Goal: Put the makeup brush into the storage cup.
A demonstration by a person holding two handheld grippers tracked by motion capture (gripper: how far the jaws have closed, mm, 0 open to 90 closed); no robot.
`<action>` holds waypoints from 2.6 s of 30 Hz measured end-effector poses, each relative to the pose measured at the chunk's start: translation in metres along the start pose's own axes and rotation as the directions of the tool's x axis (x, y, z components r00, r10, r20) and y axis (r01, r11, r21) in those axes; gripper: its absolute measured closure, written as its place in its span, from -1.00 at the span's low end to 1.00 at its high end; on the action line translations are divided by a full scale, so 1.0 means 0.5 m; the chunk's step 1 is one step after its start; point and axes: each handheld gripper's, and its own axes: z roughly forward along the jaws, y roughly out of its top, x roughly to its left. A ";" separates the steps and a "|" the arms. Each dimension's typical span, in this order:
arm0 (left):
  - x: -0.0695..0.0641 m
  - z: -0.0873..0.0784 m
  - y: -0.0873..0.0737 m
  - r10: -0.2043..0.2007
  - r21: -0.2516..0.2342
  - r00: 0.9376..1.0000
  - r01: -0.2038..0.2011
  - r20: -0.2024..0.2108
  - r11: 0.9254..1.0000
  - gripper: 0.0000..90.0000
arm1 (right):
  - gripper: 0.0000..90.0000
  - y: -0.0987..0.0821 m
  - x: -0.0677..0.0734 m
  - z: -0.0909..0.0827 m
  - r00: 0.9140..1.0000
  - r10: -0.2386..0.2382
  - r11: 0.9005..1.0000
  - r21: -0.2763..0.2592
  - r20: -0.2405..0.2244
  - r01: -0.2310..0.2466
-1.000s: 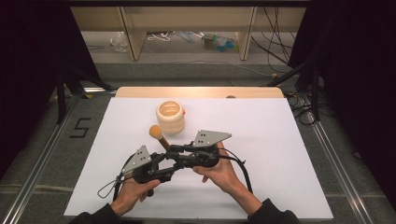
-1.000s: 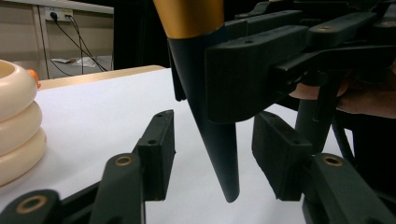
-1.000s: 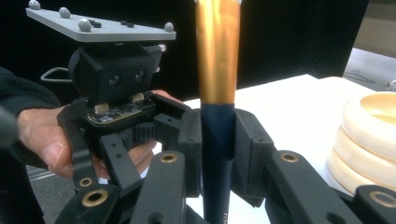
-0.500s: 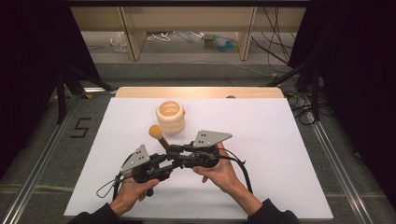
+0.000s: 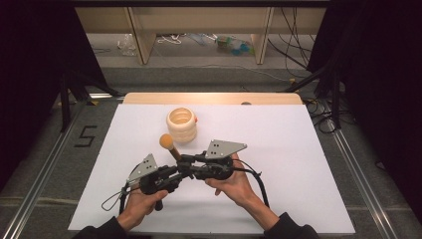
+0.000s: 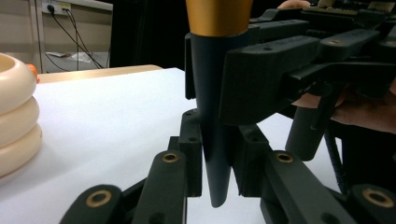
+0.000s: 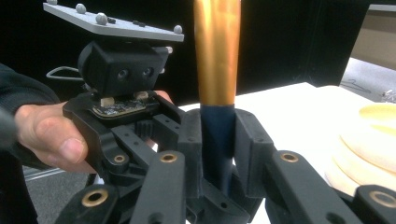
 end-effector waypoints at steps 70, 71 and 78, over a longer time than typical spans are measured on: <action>0.136 -0.028 0.055 0.074 0.059 0.968 -0.061 -0.240 0.996 0.69 | -0.47 -0.104 -0.039 -0.260 0.876 -0.001 0.992 0.110 0.482 -0.059; 0.137 -0.027 0.056 0.075 0.063 0.967 -0.062 -0.242 0.996 0.69 | -0.47 -0.107 -0.037 -0.262 0.874 0.005 0.991 0.113 0.485 -0.069; 0.149 -0.022 0.068 0.085 0.065 0.966 -0.072 -0.245 0.995 0.69 | -0.47 -0.128 -0.031 -0.281 0.865 0.015 0.990 0.117 0.502 -0.085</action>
